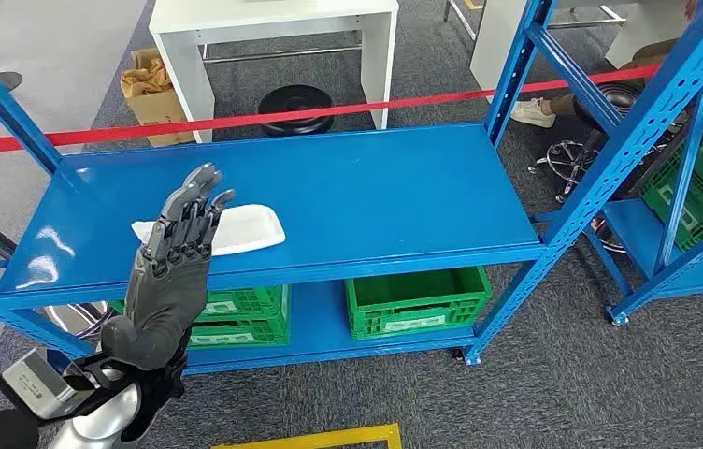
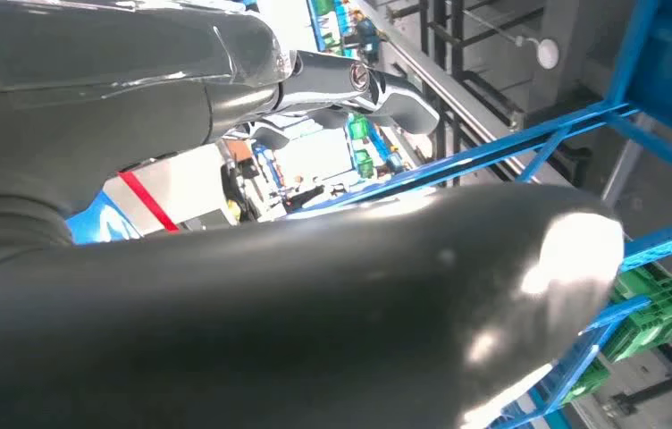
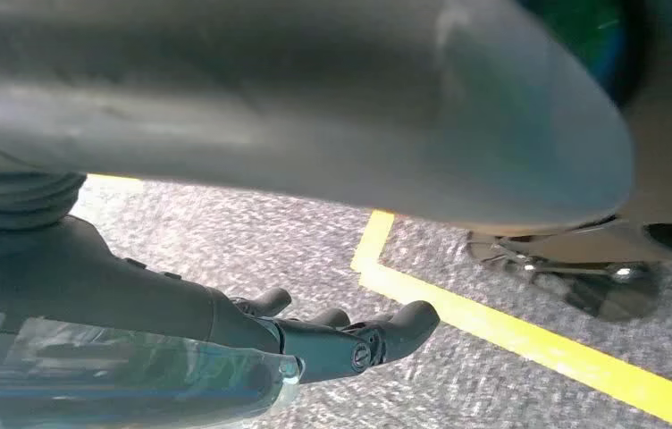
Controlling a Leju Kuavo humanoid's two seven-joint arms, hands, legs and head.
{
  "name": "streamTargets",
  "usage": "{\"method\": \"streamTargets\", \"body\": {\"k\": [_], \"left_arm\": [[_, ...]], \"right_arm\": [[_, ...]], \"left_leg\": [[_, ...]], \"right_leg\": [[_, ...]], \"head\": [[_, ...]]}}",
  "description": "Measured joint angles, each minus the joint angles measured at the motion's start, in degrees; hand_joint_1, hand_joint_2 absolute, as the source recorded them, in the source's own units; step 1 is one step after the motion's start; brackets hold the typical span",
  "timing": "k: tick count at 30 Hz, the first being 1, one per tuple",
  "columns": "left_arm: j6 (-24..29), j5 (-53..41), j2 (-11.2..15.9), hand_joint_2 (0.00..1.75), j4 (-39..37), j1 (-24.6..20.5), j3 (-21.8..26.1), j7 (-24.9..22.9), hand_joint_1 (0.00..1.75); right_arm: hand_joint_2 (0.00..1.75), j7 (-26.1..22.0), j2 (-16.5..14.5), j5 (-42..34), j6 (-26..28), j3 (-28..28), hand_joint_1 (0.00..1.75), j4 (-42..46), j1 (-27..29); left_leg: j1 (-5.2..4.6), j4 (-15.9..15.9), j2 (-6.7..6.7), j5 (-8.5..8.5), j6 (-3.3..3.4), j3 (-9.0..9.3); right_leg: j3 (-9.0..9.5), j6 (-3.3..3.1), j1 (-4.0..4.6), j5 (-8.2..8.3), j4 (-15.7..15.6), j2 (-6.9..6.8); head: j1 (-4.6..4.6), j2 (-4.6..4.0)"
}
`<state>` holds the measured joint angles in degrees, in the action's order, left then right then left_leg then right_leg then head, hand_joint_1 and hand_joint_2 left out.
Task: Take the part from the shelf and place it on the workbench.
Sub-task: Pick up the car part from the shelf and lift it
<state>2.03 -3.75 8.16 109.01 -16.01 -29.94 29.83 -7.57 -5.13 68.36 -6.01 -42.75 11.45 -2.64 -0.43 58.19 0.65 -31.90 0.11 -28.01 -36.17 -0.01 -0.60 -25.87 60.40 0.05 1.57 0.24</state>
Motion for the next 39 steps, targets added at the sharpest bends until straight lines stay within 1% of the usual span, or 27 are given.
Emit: {"method": "streamTargets", "body": {"k": [2, 3, 4, 5, 7, 8, 9, 10, 11, 12, 13, 14, 15, 17, 18, 19, 21, 24, 25, 27, 29, 31, 35, 39], "left_arm": [[0.25, 0.04, 0.02, 0.0, 0.1, 0.01, 0.11, -0.03, 0.0], [0.45, 0.07, 0.04, 0.0, 0.25, 0.02, 0.26, -0.05, 0.0], [0.63, 0.04, 0.05, 0.0, 0.4, 0.1, 0.44, -0.07, 0.0], [0.75, -0.08, 0.04, 0.0, 0.53, 0.32, 0.63, -0.11, 0.0], [1.07, -0.68, -0.03, 0.0, 0.68, 1.35, 0.92, -0.44, 0.0], [1.41, -1.33, -0.09, 0.0, 0.68, 2.06, 1.05, -0.79, 0.0], [2.04, -2.33, -0.15, 0.0, 0.69, 2.79, 1.29, -1.15, 0.0], [3.01, -3.81, -0.2, 0.0, 0.71, 3.46, 1.61, -1.48, 0.0], [4.24, -5.74, -0.22, 0.44, 0.78, 4.09, 2.02, -1.81, 0.0], [5.75, -8.26, -0.24, 0.87, 0.87, 4.68, 2.54, -2.19, 0.0], [7.3, -11.11, -0.25, 1.31, 1.01, 5.21, 3.02, -2.76, 0.0], [8.82, -14.36, -0.26, 1.75, 1.23, 5.76, 3.47, -3.62, 0.0], [10.29, -18.13, -0.27, 1.75, 1.54, 6.32, 3.89, -4.73, 0.0], [12.45, -26.32, -0.3, 1.75, 2.29, 7.3, 4.38, -7.85, 0.0], [13.08, -30.53, -0.33, 1.75, 2.64, 7.77, 4.48, -9.78, 0.0], [13.52, -34.28, -0.39, 1.75, 2.89, 8.32, 4.5, -11.66, 0.0], [14.76, -41.12, -0.51, 1.75, 3.13, 10.08, 4.54, -14.36, 0.0], [18.6, -49.27, -0.5, 1.75, 2.05, 13.92, 5.22, -15.11, 0.0], [19.71, -50.4, -0.35, 1.75, 1.31, 15.32, 5.69, -14.81, 0.0], [20.97, -51.45, 0.28, 1.75, -0.42, 17.93, 7.06, -13.95, 0.0], [21.21, -53.47, 1.03, 1.75, -2.29, 19.87, 8.73, -13.56, 0.0], [20.69, -56.68, 1.48, 1.75, -4.15, 21.13, 10.08, -14.2, 0.0], [19.45, -63.44, 1.57, 1.75, -8.1, 22.05, 11.21, -17.53, 0.0], [19.42, -65.21, 1.33, 1.75, -10.93, 22.07, 11.93, -18.79, 0.0]], "right_arm": [[0.0, -0.02, 0.05, 0.09, 0.01, 0.06, 0.0, 0.0, -0.02], [0.0, -0.03, 0.11, 0.19, 0.01, 0.12, 0.0, 0.0, -0.07], [0.0, -0.03, 0.16, 0.3, 0.02, 0.18, 0.0, 0.0, -0.15], [0.0, -0.03, 0.21, 0.39, 0.03, 0.22, 0.0, 0.0, -0.21], [0.0, -0.02, 0.25, 0.45, 0.05, 0.26, 0.0, 0.0, -0.17], [0.0, -0.02, 0.27, 0.37, 0.08, 0.26, 0.0, 0.0, -0.08], [0.0, -0.01, 0.28, 0.25, 0.12, 0.25, 0.0, 0.0, 0.0], [0.0, -0.01, 0.29, 0.13, 0.18, 0.25, 0.0, 0.0, 0.05], [0.0, -0.01, 0.28, 0.05, 0.28, 0.24, 0.0, 0.0, 0.08], [0.0, -0.02, 0.28, 0.02, 0.38, 0.24, 0.0, 0.0, 0.09], [0.0, -0.05, 0.29, 0.01, 0.49, 0.24, 0.0, 0.0, 0.09], [0.0, -0.1, 0.32, 0.02, 0.61, 0.24, 0.0, 0.0, 0.1], [0.0, -0.17, 0.37, 0.03, 0.72, 0.23, 0.0, 0.0, 0.17], [0.0, -0.31, 0.5, 0.05, 0.93, 0.18, 0.0, 0.0, 0.39], [0.0, -0.35, 0.58, 0.07, 1.02, 0.14, 0.0, 0.0, 0.49], [0.0, -0.39, 0.64, 0.08, 1.1, 0.1, 0.0, 0.0, 0.53], [0.0, -0.44, 0.83, 0.09, 1.18, 0.01, 0.0, 0.0, 0.56], [0.0, -0.55, 1.22, 0.09, 1.1, -0.2, 0.0, 0.0, 0.67], [0.0, -0.57, 1.35, 0.1, 0.99, -0.29, 0.0, 0.0, 0.71], [0.0, -0.61, 1.65, 0.14, 0.74, -0.52, 0.0, 0.0, 0.8], [0.0, -0.63, 1.91, 0.14, 0.58, -0.8, 0.0, 0.0, 0.91], [0.0, -0.7, 2.09, 0.14, 0.52, -0.99, 0.0, 0.0, 1.02], [0.0, -1.15, 2.29, 0.16, 0.65, -1.14, 0.0, 0.0, 1.36], [0.0, -1.37, 2.47, 0.19, 0.79, -1.29, 0.0, 0.0, 1.67]], "left_leg": [[0.04, 0.82, -0.04, -0.05, -0.21, -0.21], [0.08, 2.29, -0.1, -0.3, -0.47, -0.87], [0.17, 4.62, -0.17, -1.02, -0.75, -2.28], [0.28, 7.78, -0.25, -2.18, -1.04, -4.35], [0.54, 14.21, -0.3, -4.81, -1.46, -9.1], [0.63, 15.67, -0.32, -5.09, -1.56, -10.78], [0.69, 15.22, -0.33, -4.12, -1.59, -11.51], [0.72, 12.67, -0.34, -1.86, -1.57, -11.16], [0.74, 8.68, -0.37, 1.12, -1.5, -9.98], [0.66, 5.02, -0.43, 3.09, -1.38, -8.77], [0.53, 2.31, -0.52, 4.07, -1.18, -7.85], [0.39, 0.88, -0.59, 4.53, -0.91, -7.27], [0.31, 0.69, -0.62, 4.28, -0.75, -7.12], [0.34, 0.56, -0.5, 5.08, -0.47, -6.74], [0.39, 0.55, -0.43, 5.12, -0.39, -6.65], [0.38, 0.55, -0.37, 5.05, -0.24, -6.56], [0.37, 0.54, -0.34, 4.77, 0.05, -6.37], [0.37, 0.54, -0.35, 4.46, 0.37, -6.07], [0.37, 0.54, -0.35, 4.38, 0.44, -5.98], [0.36, 0.55, -0.35, 4.27, 0.49, -5.84], [0.35, 0.56, -0.33, 4.2, 0.48, -5.77], [0.35, 0.56, -0.32, 4.17, 0.47, -5.73], [0.42, 0.52, -0.32, 4.17, 0.45, -5.68], [0.48, 0.48, -0.33, 4.17, 0.44, -5.67]], "right_leg": [[0.59, -0.32, -0.23, -0.17, -0.13, 0.06], [1.04, -0.63, -0.36, -0.39, -0.24, 0.09], [1.49, -0.86, -0.51, -0.61, -0.33, 0.12], [1.77, -1.03, -0.54, -0.87, -0.39, 0.11], [2.25, -1.11, -0.59, -1.39, -0.38, 0.13], [2.55, -1.07, -0.61, -1.67, -0.37, 0.15], [2.91, -1.01, -0.65, -1.99, -0.37, 0.19], [3.35, -0.9, -0.7, -2.33, -0.37, 0.24], [3.79, -0.72, -0.76, -2.68, -0.39, 0.3], [4.16, -0.5, -0.77, -2.98, -0.41, 0.36], [4.37, -0.23, -0.76, -3.24, -0.44, 0.4], [4.42, 0.09, -0.71, -3.45, -0.49, 0.41], [4.42, 0.09, -0.63, -3.74, -0.47, 0.39], [4.57, -0.29, -0.52, -4.06, -0.55, 0.27], [4.78, -0.59, -0.47, -4.16, -0.69, 0.21], [5.01, -0.63, -0.45, -4.1, -0.95, 0.19], [5.44, -0.46, -0.42, -4.15, -1.48, 0.18], [5.98, 0.3, -0.41, -4.23, -2.0, 0.18], [6.11, 0.5, -0.41, -4.26, -2.09, 0.18], [6.26, 0.67, -0.42, -4.3, -2.16, 0.18], [6.33, 0.96, -0.44, -4.34, -2.18, 0.17], [6.35, 1.17, -0.45, -4.36, -2.19, 0.17], [6.36, 1.17, -0.37, -4.35, -2.18, 0.16], [6.36, 1.17, -0.3, -4.36, -2.17, 0.17]], "head": [[-0.02, 0.0], [0.08, 0.0], [0.16, 0.0], [0.26, 0.0], [0.35, 0.0], [0.36, 0.0], [0.36, 0.0], [0.35, 0.0], [0.36, 0.0], [0.35, 0.0], [0.38, 0.0], [0.37, 0.0], [0.36, 0.0], [0.31, 0.0], [0.3, 0.0], [0.3, 0.0], [0.3, 0.0], [0.3, 0.0], [0.3, 0.0], [0.31, 0.0], [0.32, 0.0], [0.34, 0.0], [0.33, 0.0], [0.34, 0.0]]}}
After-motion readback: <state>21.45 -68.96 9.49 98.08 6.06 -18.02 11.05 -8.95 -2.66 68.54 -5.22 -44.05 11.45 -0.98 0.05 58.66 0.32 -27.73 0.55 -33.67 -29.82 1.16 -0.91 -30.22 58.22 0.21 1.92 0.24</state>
